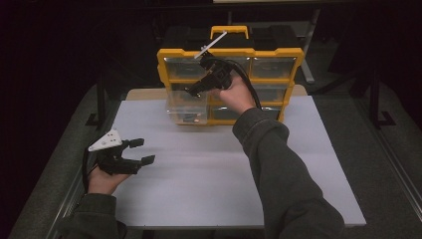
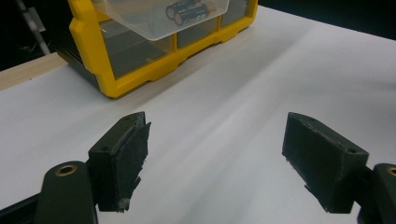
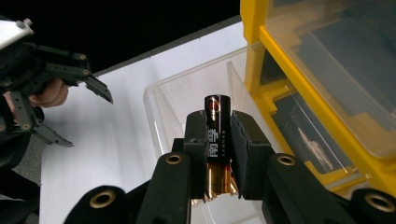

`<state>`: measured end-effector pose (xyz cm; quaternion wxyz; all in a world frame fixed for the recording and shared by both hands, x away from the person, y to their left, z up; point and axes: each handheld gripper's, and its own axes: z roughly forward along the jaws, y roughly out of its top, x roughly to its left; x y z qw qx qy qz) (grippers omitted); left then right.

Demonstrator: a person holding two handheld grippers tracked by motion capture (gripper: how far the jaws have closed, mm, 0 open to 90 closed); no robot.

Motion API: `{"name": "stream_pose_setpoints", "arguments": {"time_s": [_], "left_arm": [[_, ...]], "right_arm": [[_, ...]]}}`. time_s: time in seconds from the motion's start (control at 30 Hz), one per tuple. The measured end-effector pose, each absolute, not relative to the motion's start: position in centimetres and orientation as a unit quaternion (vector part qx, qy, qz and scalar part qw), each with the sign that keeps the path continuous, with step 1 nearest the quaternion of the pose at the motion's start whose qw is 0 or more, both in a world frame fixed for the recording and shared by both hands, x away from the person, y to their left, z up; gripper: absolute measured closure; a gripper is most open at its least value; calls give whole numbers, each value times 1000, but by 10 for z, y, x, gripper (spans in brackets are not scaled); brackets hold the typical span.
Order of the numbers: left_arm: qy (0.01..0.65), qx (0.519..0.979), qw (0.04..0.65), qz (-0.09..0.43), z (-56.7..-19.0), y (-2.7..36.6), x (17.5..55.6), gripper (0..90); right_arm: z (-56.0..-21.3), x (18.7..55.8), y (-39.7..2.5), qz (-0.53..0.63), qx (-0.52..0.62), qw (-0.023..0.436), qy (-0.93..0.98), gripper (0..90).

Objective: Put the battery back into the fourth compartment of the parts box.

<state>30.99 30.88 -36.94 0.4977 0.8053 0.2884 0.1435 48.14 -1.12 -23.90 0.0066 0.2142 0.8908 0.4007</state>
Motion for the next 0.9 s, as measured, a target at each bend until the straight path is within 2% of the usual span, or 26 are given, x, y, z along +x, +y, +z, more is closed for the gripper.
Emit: {"name": "stream_pose_setpoints", "arguments": {"time_s": [0.7, 0.9], "left_arm": [[287, 807, 495, 144, -369, 309, 310, 217], [288, 806, 497, 144, -369, 309, 310, 217]], "right_arm": [[-261, 491, 4, 374, 208, 3, 904, 759], [-266, 492, 6, 370, 209, -10, 905, 750]]}}
